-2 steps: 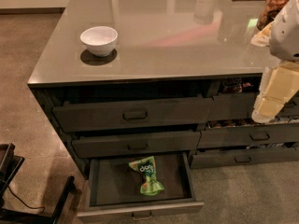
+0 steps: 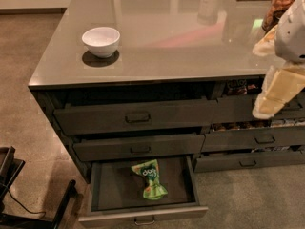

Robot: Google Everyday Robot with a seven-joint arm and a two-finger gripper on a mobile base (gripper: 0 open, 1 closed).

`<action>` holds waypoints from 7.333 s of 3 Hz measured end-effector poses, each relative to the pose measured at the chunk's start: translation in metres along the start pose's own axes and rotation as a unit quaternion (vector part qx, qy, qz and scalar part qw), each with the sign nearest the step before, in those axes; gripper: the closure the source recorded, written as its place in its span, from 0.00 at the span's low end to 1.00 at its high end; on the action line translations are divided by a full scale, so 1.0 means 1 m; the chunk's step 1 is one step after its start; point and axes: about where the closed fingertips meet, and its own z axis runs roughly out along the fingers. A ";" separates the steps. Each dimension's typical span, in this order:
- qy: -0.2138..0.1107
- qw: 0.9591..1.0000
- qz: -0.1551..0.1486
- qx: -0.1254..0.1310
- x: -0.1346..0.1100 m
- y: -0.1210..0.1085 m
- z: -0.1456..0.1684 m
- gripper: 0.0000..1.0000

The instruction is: Pick green rice chip bag from bottom drawer and place on counter

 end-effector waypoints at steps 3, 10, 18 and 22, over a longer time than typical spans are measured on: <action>-0.050 0.997 0.062 0.001 0.019 0.012 0.149 0.89; -0.186 0.977 0.096 -0.026 0.030 0.042 0.385 1.00; -0.301 0.935 0.167 -0.086 -0.022 0.101 0.638 0.95; -0.329 0.913 0.224 -0.089 -0.058 0.110 0.738 0.46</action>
Offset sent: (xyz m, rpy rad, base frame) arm 0.0465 0.0071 -0.1655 0.1626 -0.0697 -0.1183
